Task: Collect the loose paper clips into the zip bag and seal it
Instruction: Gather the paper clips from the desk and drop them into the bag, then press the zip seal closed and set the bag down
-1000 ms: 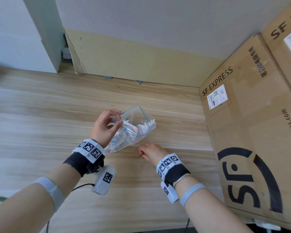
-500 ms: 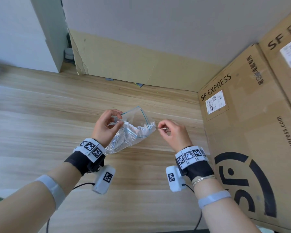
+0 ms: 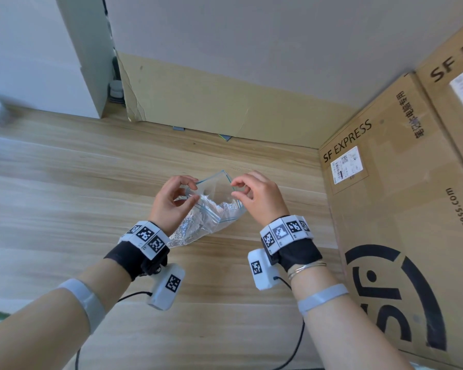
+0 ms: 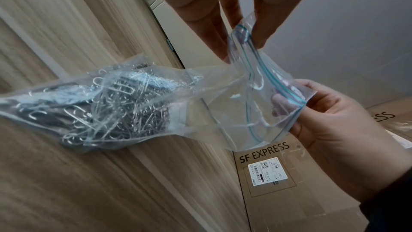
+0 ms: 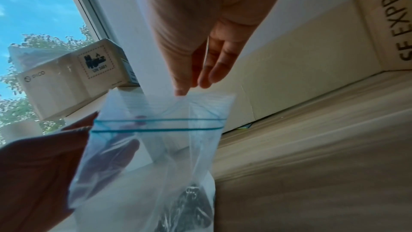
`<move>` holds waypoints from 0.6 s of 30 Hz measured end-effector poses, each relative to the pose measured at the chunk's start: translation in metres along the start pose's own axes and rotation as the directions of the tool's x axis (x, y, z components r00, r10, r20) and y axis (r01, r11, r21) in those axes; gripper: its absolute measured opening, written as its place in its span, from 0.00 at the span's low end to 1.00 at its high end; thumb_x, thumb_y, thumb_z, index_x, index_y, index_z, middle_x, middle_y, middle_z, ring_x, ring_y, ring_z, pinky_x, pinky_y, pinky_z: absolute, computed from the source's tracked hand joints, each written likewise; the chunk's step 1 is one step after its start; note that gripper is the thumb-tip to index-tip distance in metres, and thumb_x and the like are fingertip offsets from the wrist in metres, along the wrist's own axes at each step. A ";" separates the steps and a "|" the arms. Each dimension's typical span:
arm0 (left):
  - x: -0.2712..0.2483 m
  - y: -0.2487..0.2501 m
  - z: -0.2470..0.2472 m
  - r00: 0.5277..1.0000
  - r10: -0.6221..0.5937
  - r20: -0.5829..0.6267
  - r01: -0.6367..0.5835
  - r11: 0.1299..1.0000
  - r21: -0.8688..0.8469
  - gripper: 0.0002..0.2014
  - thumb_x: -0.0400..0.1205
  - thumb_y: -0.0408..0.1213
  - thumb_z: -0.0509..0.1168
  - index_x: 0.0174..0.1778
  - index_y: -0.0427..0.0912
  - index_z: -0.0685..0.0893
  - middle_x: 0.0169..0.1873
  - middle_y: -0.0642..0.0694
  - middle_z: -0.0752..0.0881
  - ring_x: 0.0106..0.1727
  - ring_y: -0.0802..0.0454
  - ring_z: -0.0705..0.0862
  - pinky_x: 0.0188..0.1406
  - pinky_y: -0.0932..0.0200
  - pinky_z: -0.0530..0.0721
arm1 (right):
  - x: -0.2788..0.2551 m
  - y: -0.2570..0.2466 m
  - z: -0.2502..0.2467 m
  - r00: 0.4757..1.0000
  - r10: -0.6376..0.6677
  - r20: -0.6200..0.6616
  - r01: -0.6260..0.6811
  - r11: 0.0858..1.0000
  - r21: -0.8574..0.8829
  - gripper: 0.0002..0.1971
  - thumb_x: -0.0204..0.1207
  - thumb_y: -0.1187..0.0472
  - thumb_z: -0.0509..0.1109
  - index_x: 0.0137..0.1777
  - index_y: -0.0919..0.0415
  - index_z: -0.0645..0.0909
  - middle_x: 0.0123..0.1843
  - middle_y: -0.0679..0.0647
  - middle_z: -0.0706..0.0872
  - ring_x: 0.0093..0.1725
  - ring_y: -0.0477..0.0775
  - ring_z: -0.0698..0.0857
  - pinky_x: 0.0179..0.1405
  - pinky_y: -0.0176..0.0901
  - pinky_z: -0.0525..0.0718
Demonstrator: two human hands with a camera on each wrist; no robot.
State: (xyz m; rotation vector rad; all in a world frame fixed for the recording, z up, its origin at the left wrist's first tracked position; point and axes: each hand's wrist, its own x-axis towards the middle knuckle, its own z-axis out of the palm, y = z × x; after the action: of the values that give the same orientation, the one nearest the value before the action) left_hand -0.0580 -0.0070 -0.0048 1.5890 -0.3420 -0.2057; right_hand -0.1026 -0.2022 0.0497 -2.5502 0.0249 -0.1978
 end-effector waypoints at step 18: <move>0.002 0.016 0.020 0.979 -0.043 0.199 0.080 0.981 -0.179 0.27 0.74 0.29 0.67 0.62 0.62 0.71 0.62 0.55 0.77 0.46 0.62 0.85 0.51 0.64 0.84 | 0.002 -0.043 -0.005 0.825 0.371 0.426 -0.441 0.894 0.075 0.27 0.76 0.38 0.55 0.65 0.56 0.74 0.64 0.56 0.82 0.63 0.56 0.80 0.59 0.50 0.76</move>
State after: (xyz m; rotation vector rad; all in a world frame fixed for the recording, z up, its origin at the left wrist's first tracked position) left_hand -0.0643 -0.0272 0.0104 1.3984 -0.4127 -0.4313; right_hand -0.1021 -0.1691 0.0778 -2.2982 0.3771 0.4757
